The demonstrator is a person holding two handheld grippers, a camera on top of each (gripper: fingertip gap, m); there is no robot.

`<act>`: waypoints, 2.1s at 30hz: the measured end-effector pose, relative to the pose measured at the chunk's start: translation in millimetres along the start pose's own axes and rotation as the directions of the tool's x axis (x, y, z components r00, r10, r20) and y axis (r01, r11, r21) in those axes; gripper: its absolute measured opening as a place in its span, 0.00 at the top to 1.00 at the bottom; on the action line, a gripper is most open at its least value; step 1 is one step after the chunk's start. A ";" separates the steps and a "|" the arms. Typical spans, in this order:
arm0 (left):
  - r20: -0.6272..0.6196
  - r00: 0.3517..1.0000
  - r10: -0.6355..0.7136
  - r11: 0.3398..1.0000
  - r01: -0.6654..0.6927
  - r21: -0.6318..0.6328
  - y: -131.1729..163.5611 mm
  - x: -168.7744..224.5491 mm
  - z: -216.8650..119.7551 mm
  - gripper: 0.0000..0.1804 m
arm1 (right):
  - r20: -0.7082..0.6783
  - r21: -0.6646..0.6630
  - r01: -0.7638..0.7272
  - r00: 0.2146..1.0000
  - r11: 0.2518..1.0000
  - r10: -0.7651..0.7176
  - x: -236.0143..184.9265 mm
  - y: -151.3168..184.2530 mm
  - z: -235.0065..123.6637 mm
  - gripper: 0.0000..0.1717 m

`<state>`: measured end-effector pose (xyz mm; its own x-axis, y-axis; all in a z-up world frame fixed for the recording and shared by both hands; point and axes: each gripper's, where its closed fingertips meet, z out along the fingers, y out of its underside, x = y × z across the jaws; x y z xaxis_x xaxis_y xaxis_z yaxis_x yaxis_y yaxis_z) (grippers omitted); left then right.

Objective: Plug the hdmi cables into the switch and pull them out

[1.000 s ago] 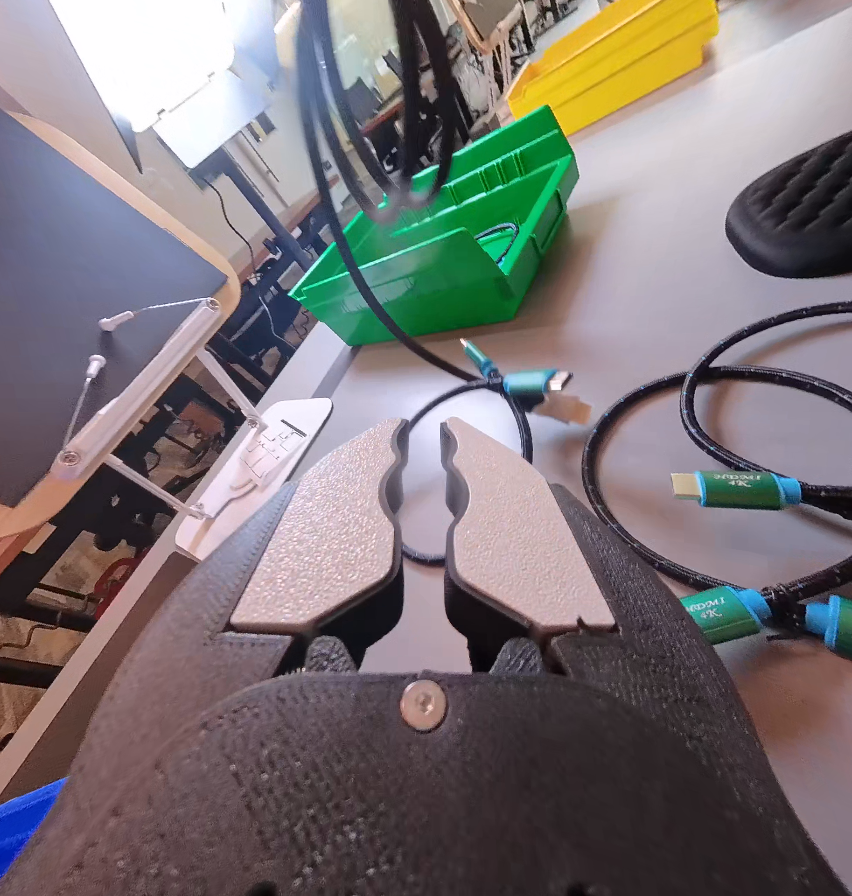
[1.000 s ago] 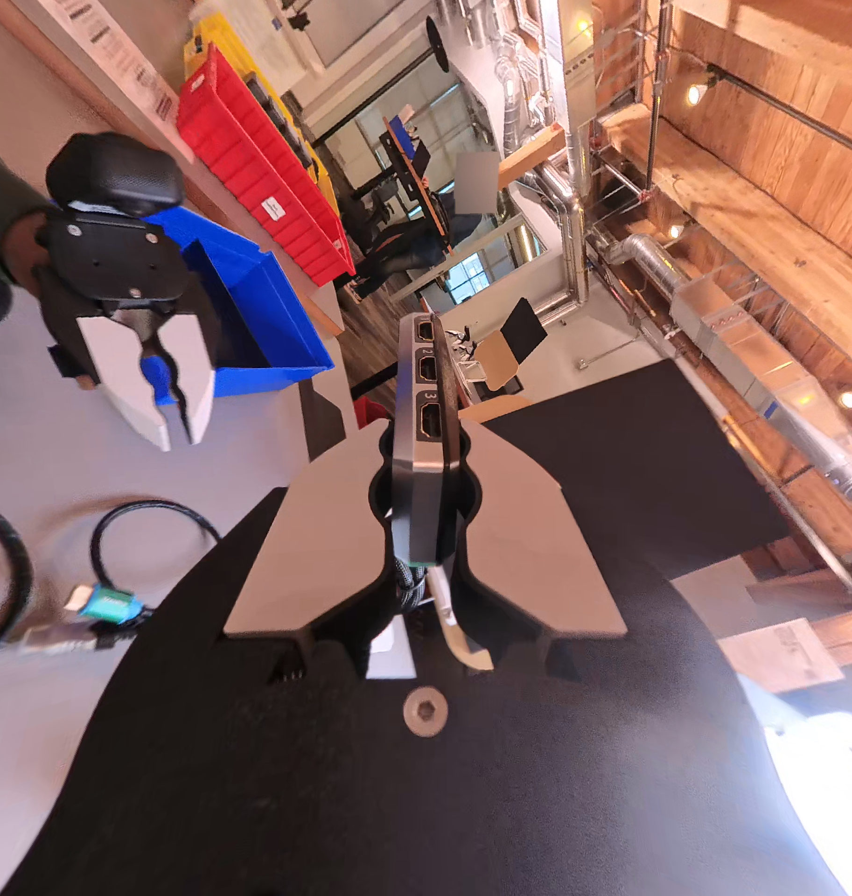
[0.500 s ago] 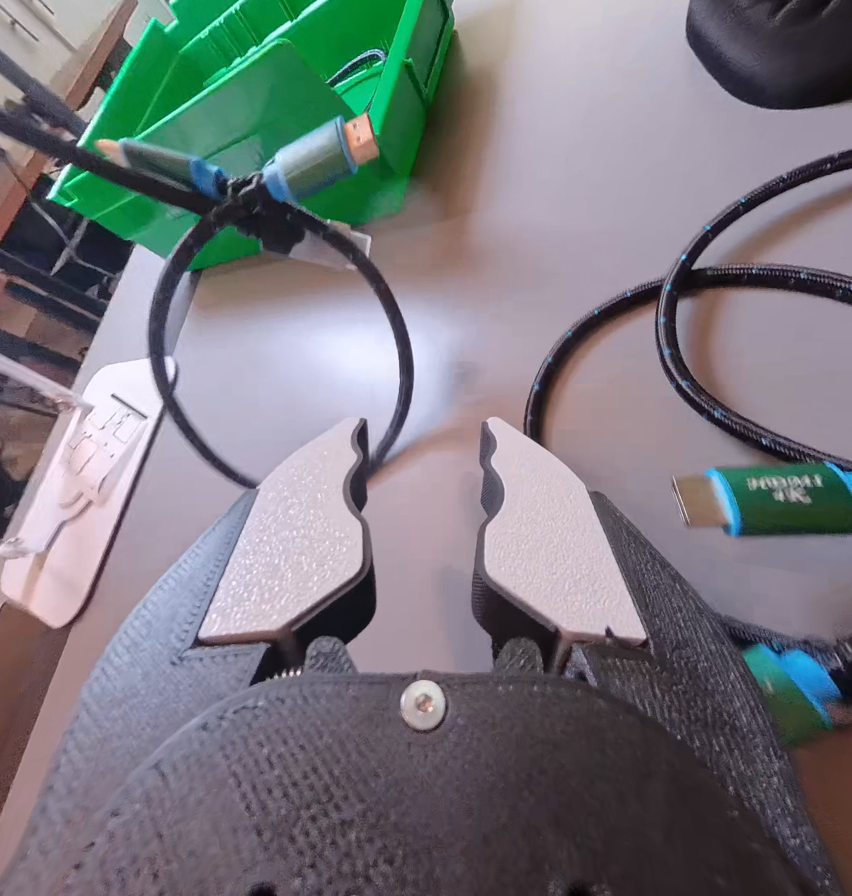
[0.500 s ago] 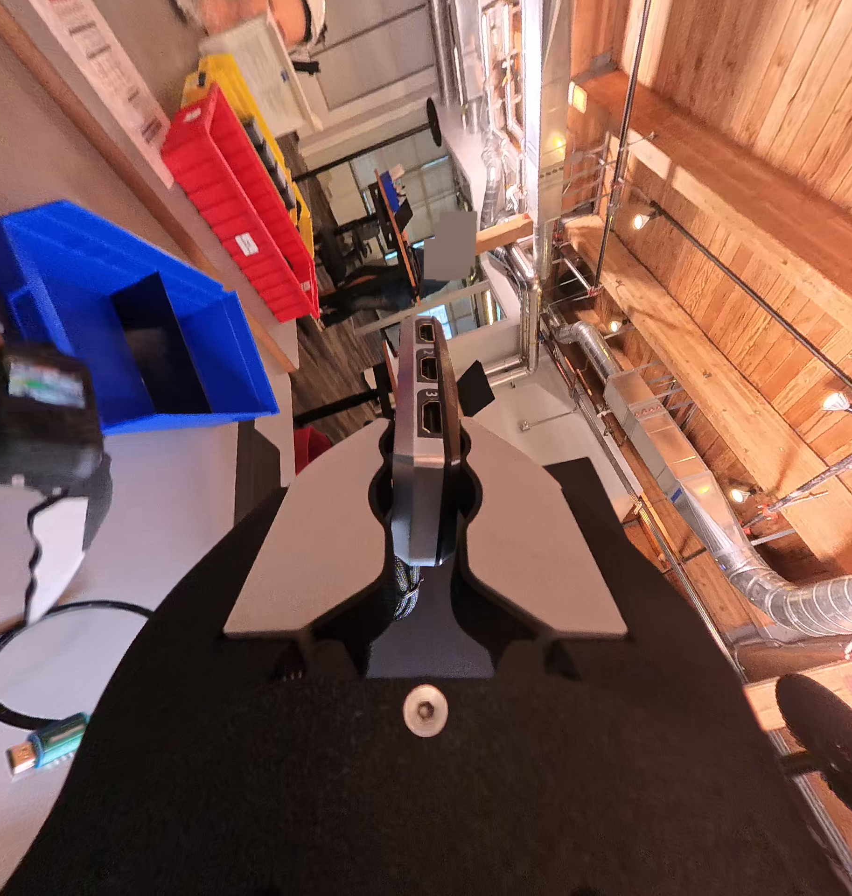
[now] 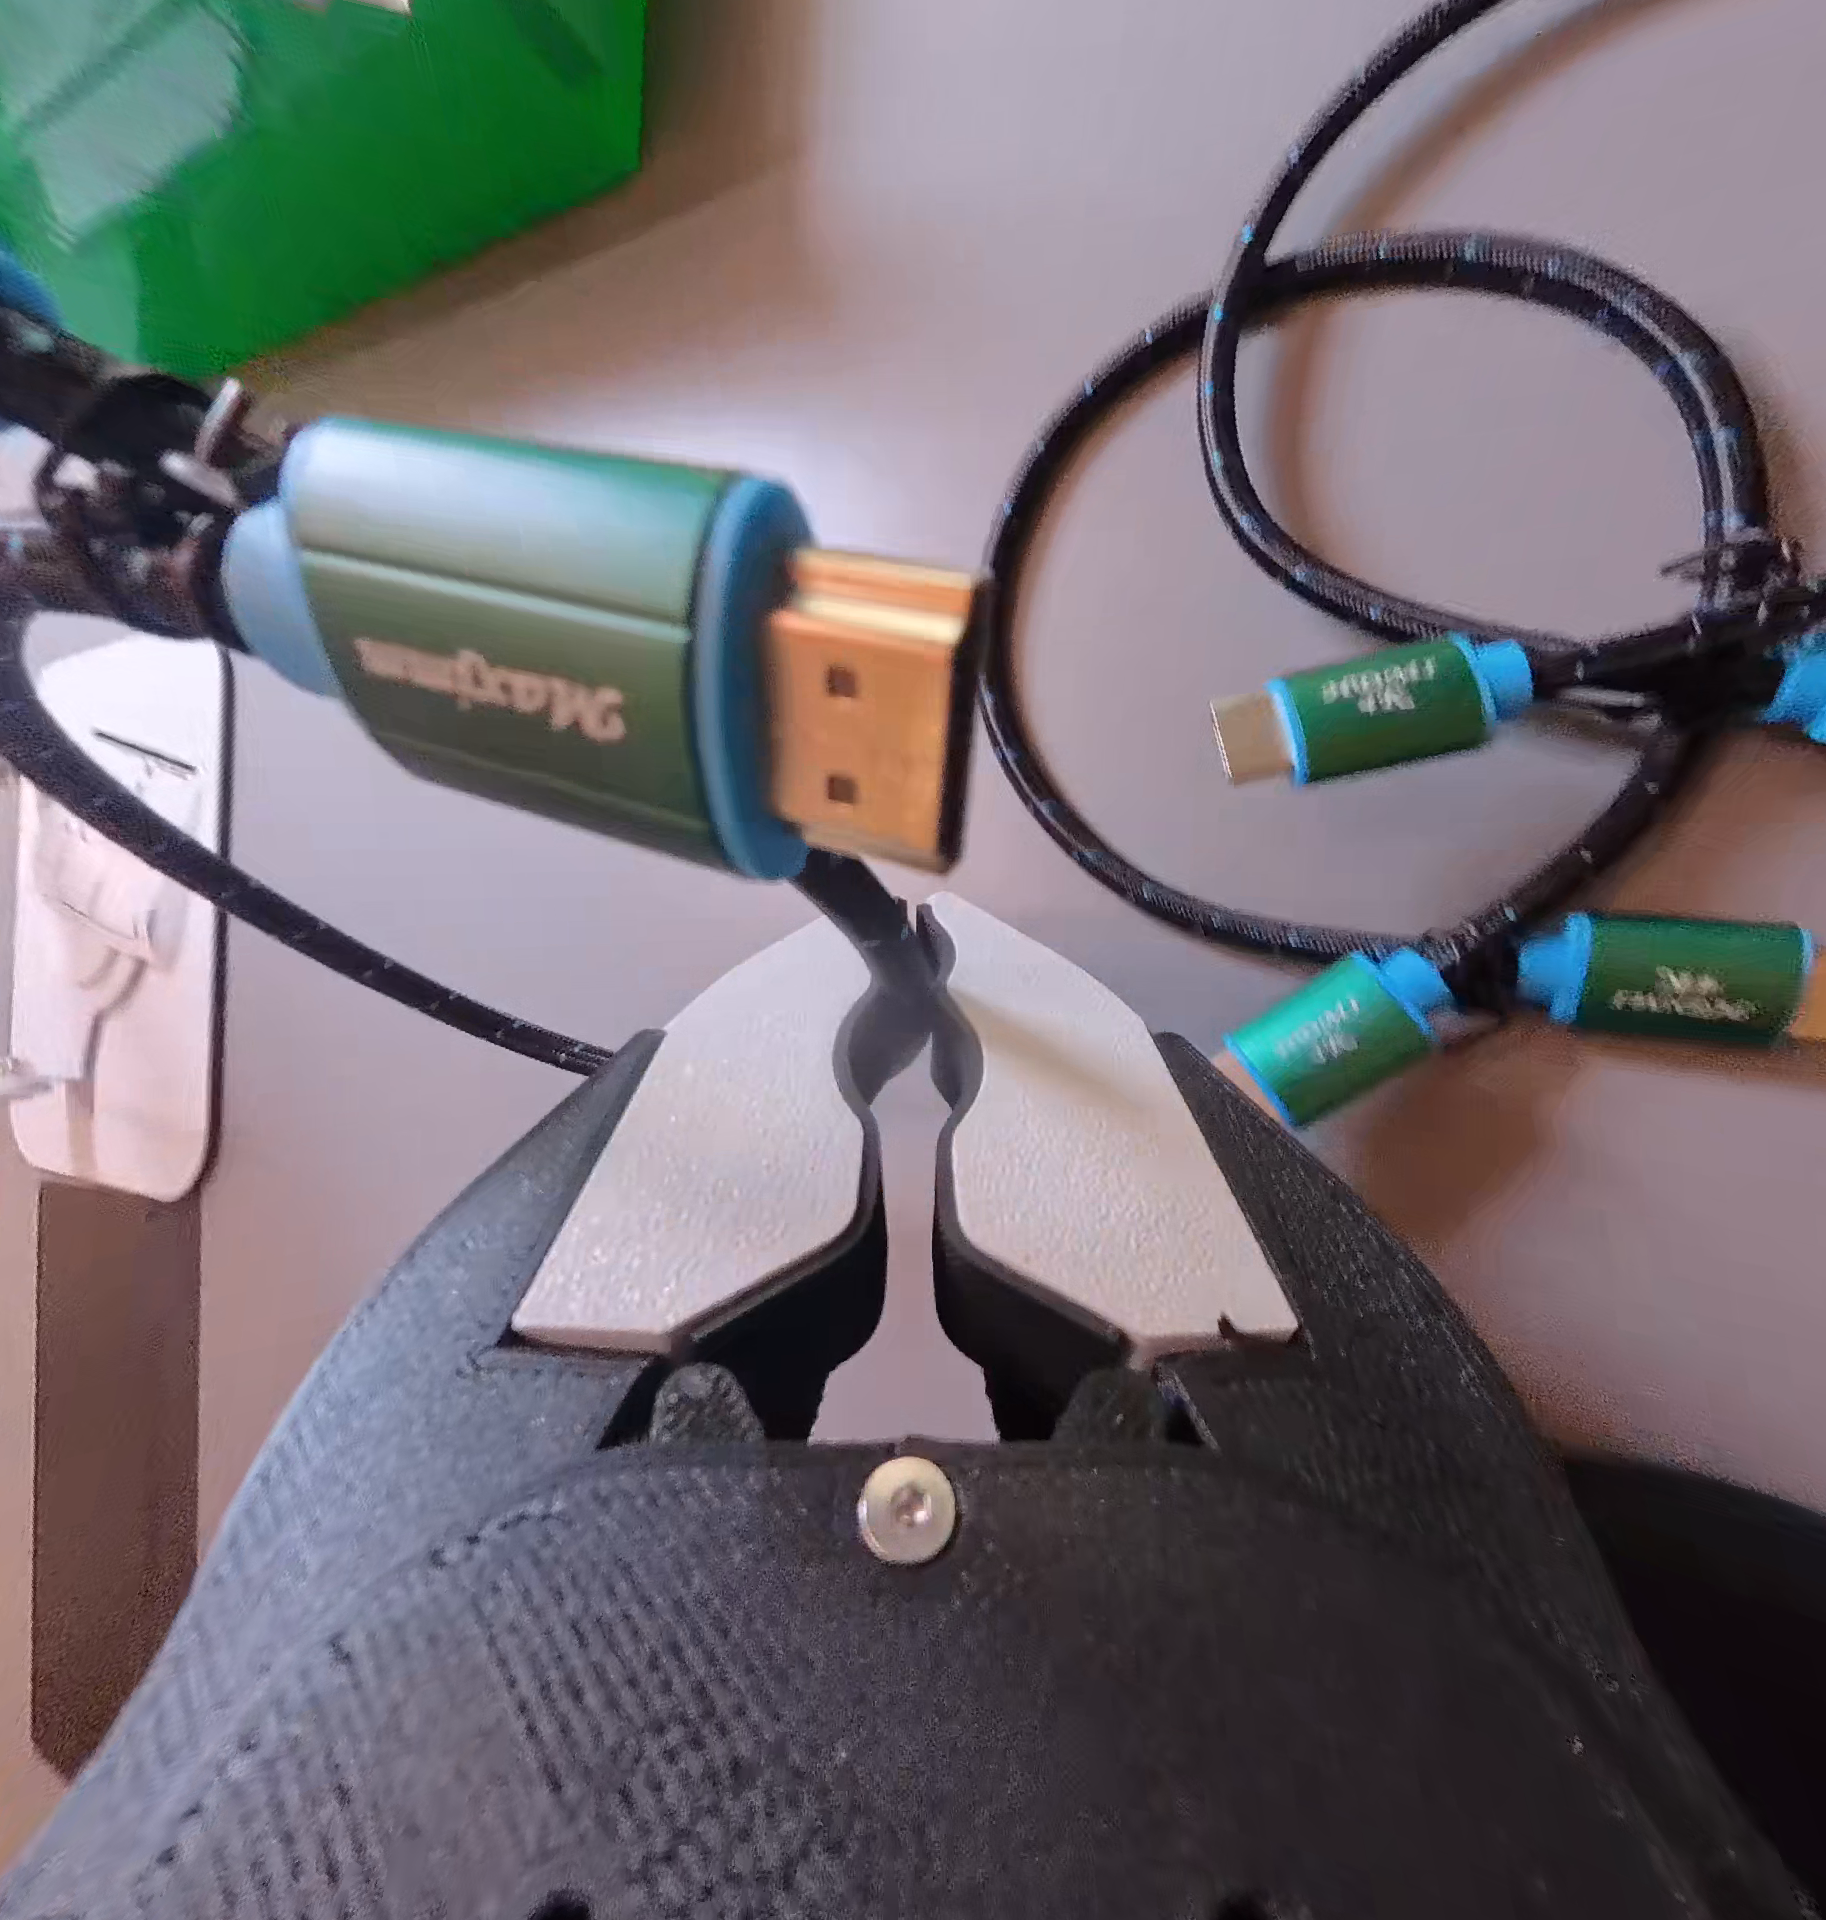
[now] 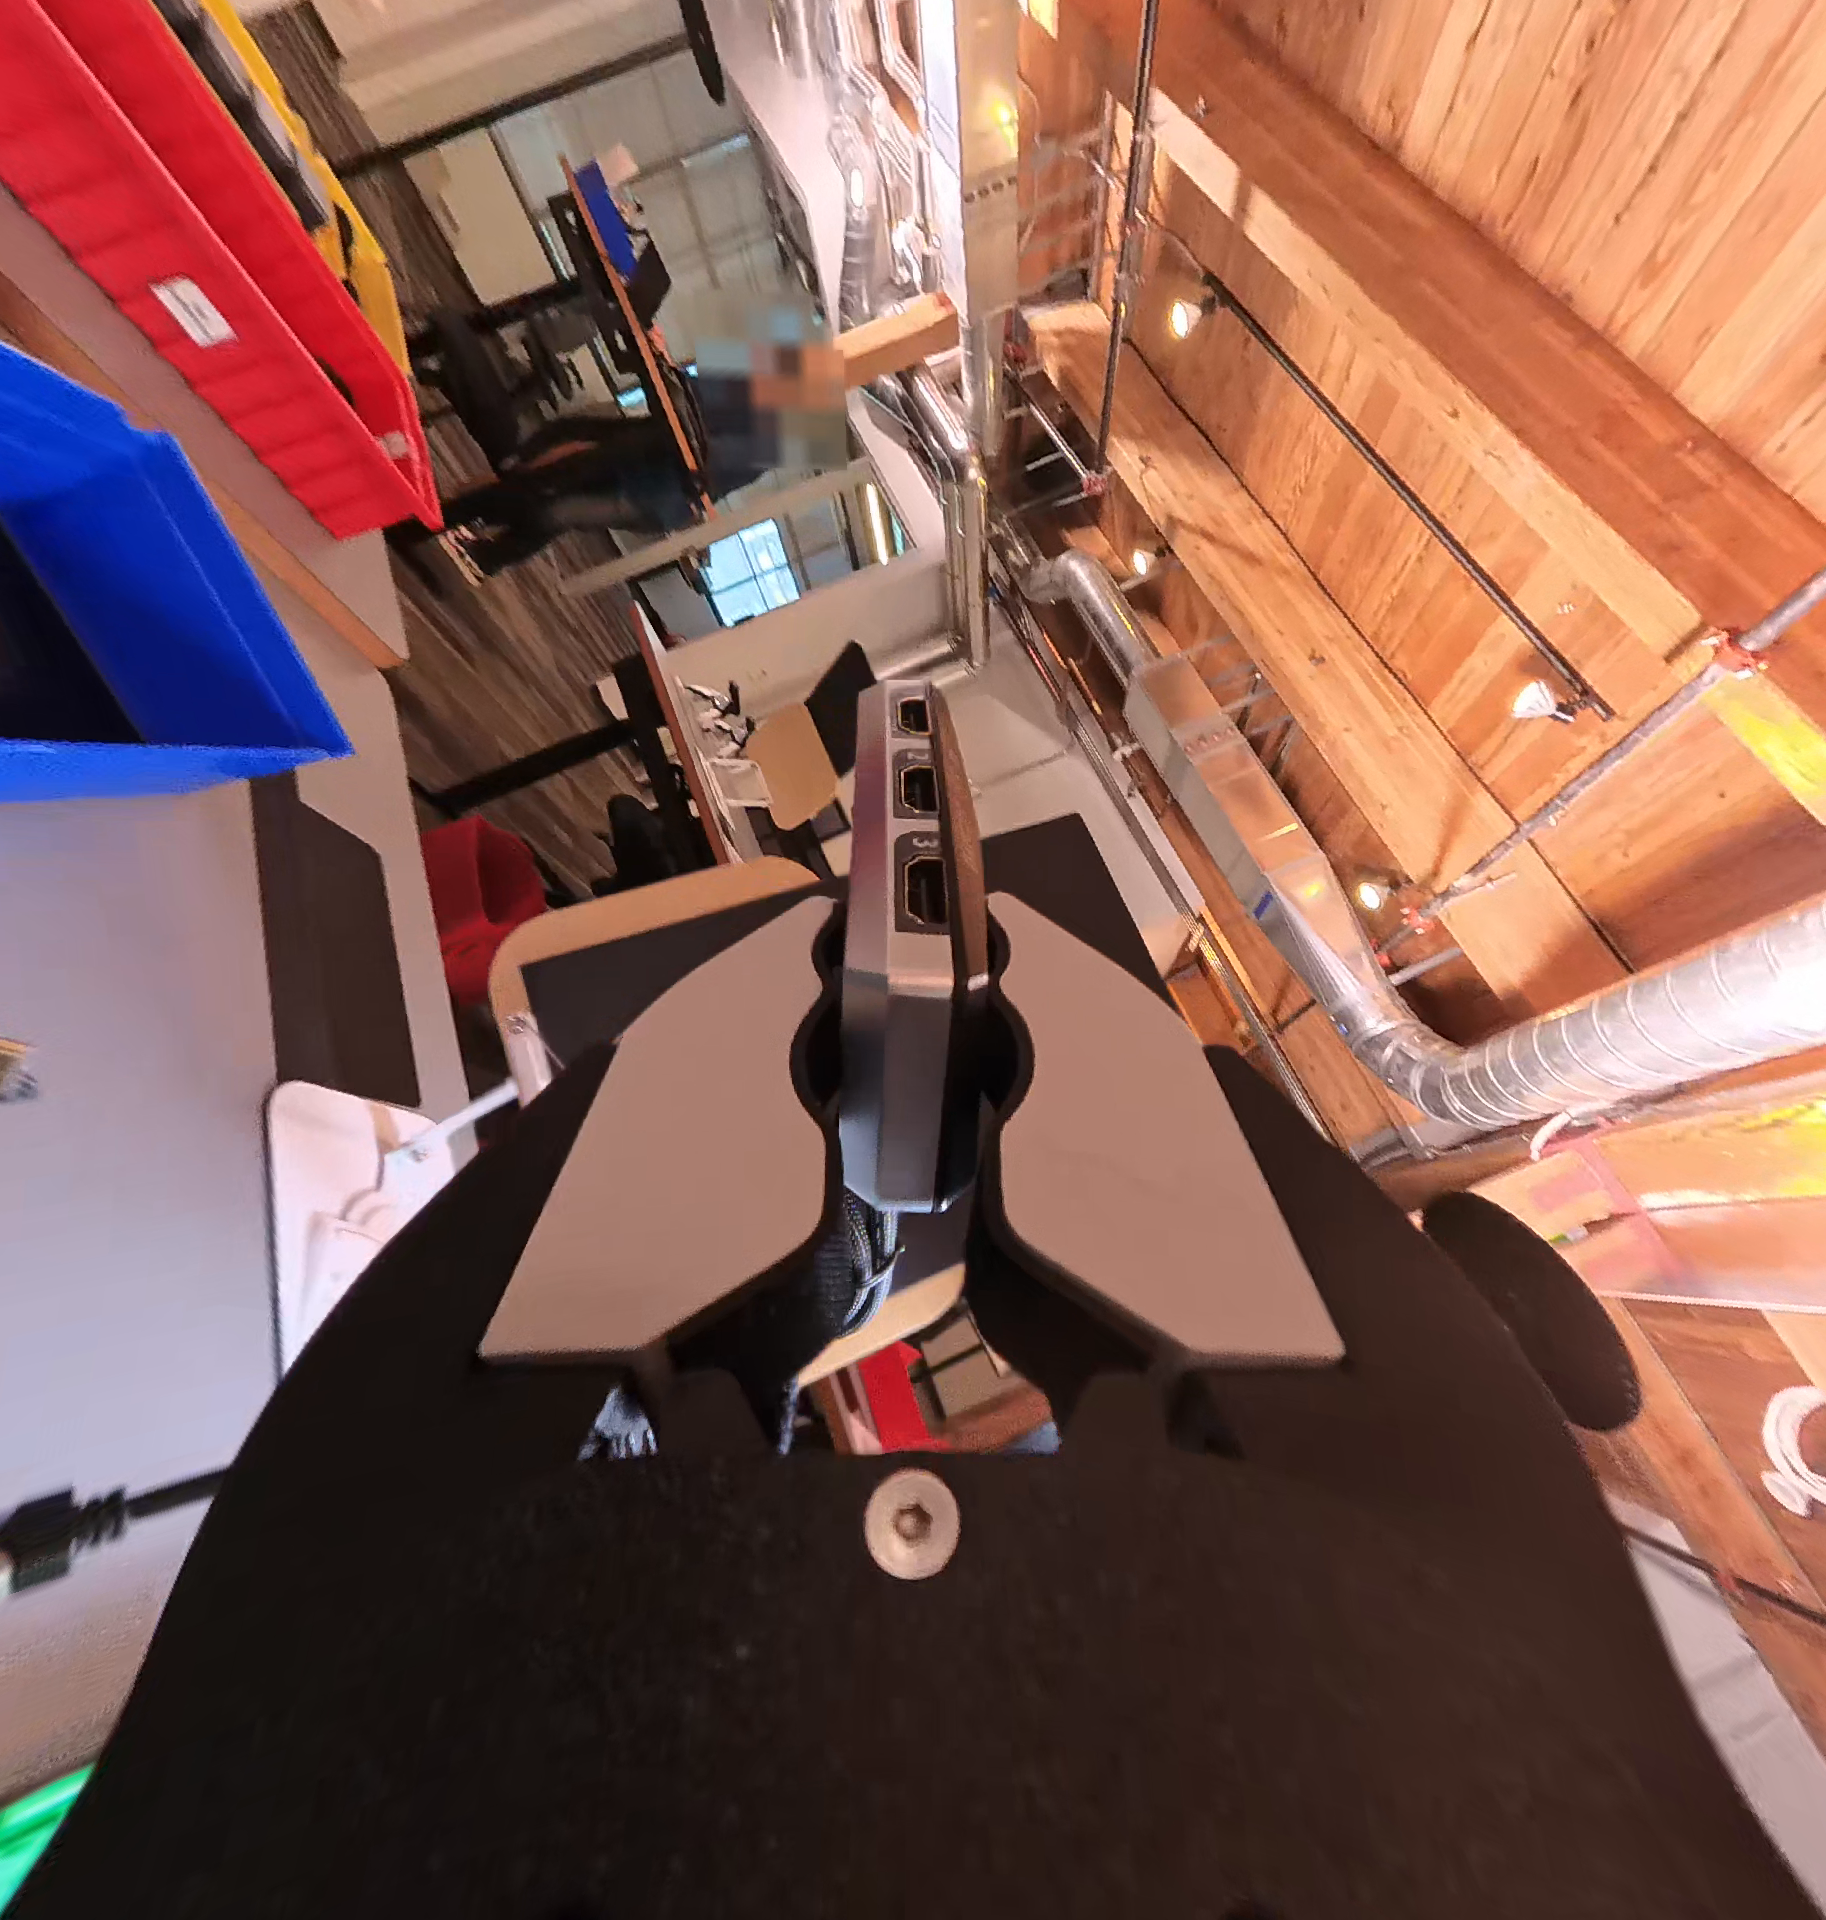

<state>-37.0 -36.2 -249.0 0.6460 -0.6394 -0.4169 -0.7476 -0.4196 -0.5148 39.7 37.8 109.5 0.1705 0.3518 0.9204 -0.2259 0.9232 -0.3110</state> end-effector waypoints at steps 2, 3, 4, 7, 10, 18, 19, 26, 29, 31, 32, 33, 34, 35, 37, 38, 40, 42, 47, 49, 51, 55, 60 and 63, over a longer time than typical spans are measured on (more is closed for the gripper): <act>0.032 0.999 -0.011 0.999 0.012 -0.044 11.0 -0.4 -3.2 0.99 | -0.026 -0.035 0.011 1.000 0.999 -0.012 8.9 12.1 0.0 0.87; 0.034 0.999 -0.018 0.998 0.020 -0.063 15.6 0.6 -3.0 0.99 | -0.039 -0.054 0.017 0.999 0.998 -0.019 13.2 18.3 0.0 0.87; 0.037 0.999 -0.017 0.997 0.020 -0.080 19.6 1.4 -2.3 0.98 | -0.055 -0.072 0.022 0.998 0.997 -0.026 17.6 24.2 -0.2 0.87; 0.060 0.998 0.010 0.992 -0.003 -0.130 30.4 0.1 0.3 0.98 | -0.098 -0.127 0.033 0.994 0.991 -0.046 28.8 42.3 -2.5 0.87; 0.059 0.998 0.018 0.988 -0.008 -0.157 37.4 0.6 4.7 0.98 | -0.160 -0.197 0.056 0.983 0.979 -0.088 43.9 68.4 -6.5 0.87; 0.085 0.995 0.057 0.984 -0.042 -0.171 34.4 0.3 6.9 0.99 | -0.271 -0.310 -0.098 0.962 0.946 0.011 51.7 175.3 4.6 0.87; 0.084 0.995 0.056 0.984 -0.041 -0.172 34.3 0.3 6.9 1.00 | -0.286 -0.317 -0.122 0.958 0.940 0.028 48.1 187.5 5.6 0.87; 0.110 0.992 0.055 0.983 -0.035 -0.181 38.9 -4.9 2.6 1.00 | -0.367 -0.417 -0.318 0.916 0.851 0.163 -22.8 287.4 -25.9 0.88; 0.110 0.992 0.061 0.981 -0.039 -0.191 41.5 -5.4 3.9 1.00 | -0.250 -0.546 -0.334 0.940 0.768 0.230 -88.6 327.0 -44.3 0.87; 0.100 0.993 0.062 0.980 -0.041 -0.195 42.5 -4.0 6.5 1.00 | -0.149 -0.632 -0.334 0.938 0.699 0.313 -129.7 346.3 -53.8 0.87; 0.096 0.993 0.064 0.979 -0.044 -0.199 43.2 -3.2 8.0 1.00 | -0.109 -0.654 -0.329 0.932 0.681 0.345 -142.8 350.2 -55.2 0.85; 0.093 0.993 0.067 0.978 -0.047 -0.204 44.0 -2.4 9.5 1.00 | -0.084 -0.668 -0.325 0.927 0.669 0.365 -149.7 351.3 -53.8 0.85; 0.090 0.994 0.069 0.977 -0.049 -0.209 44.5 -1.5 10.5 1.00 | -0.070 -0.686 -0.322 0.922 0.652 0.382 -152.9 353.1 -51.1 0.85; 0.090 0.993 0.072 0.976 -0.052 -0.213 44.6 -1.0 11.2 1.00 | -0.058 -0.707 -0.326 0.911 0.628 0.408 -155.7 356.1 -47.4 0.85; 0.095 0.992 0.078 0.974 -0.056 -0.220 44.8 -1.0 11.1 1.00 | -0.027 -0.758 -0.331 0.877 0.562 0.481 -165.7 364.1 -39.3 0.83; 0.098 0.992 0.081 0.974 -0.057 -0.221 44.6 -1.1 10.6 1.00 | -0.006 -0.787 -0.309 0.869 0.533 0.494 -170.9 369.2 -35.8 0.83; 0.104 0.991 0.083 0.974 -0.058 -0.220 43.9 -1.6 9.4 1.00 | 0.043 -0.840 -0.223 0.881 0.494 0.471 -179.3 380.2 -29.3 0.82; 0.105 0.991 0.083 0.974 -0.059 -0.217 43.9 -1.9 9.1 1.00 | 0.101 -0.884 -0.134 0.881 0.449 0.462 -189.9 390.0 -24.2 0.80; 0.106 0.991 0.086 0.974 -0.061 -0.216 46.2 -2.1 9.2 0.99 | 0.103 -0.885 -0.164 0.843 0.435 0.528 -175.6 387.0 -0.5 0.72; 0.111 0.990 0.086 0.975 -0.061 -0.215 46.3 -3.4 9.4 0.99 | 0.053 -0.868 -0.262 0.797 0.422 0.602 -158.5 379.2 8.6 0.68; 0.121 0.989 0.089 0.975 -0.061 -0.215 46.6 -5.1 9.0 0.99 | 0.013 -0.833 -0.362 0.744 0.419 0.668 -140.9 365.4 18.0 0.67; 0.139 0.986 0.092 0.977 -0.062 -0.206 44.1 -7.7 8.5 0.99 | -0.014 -0.755 -0.478 0.696 0.448 0.718 -109.1 332.9 34.0 0.67; 0.180 0.978 0.106 0.979 -0.070 -0.193 38.9 -12.9 5.6 0.99 | 0.043 -0.711 -0.492 0.682 0.503 0.730 -103.3 291.9 41.5 0.68; 0.208 0.972 0.109 0.983 -0.074 -0.169 33.8 -16.9 3.6 1.00 | 0.140 -0.684 -0.476 0.658 0.552 0.740 -121.7 254.7 42.6 0.68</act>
<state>-72.6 -37.2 -262.1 0.5786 -0.5334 -0.6170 -0.8087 -0.4738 -0.3487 -79.5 223.5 -71.6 -0.1890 0.8929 0.4087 0.4503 0.4486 -0.7720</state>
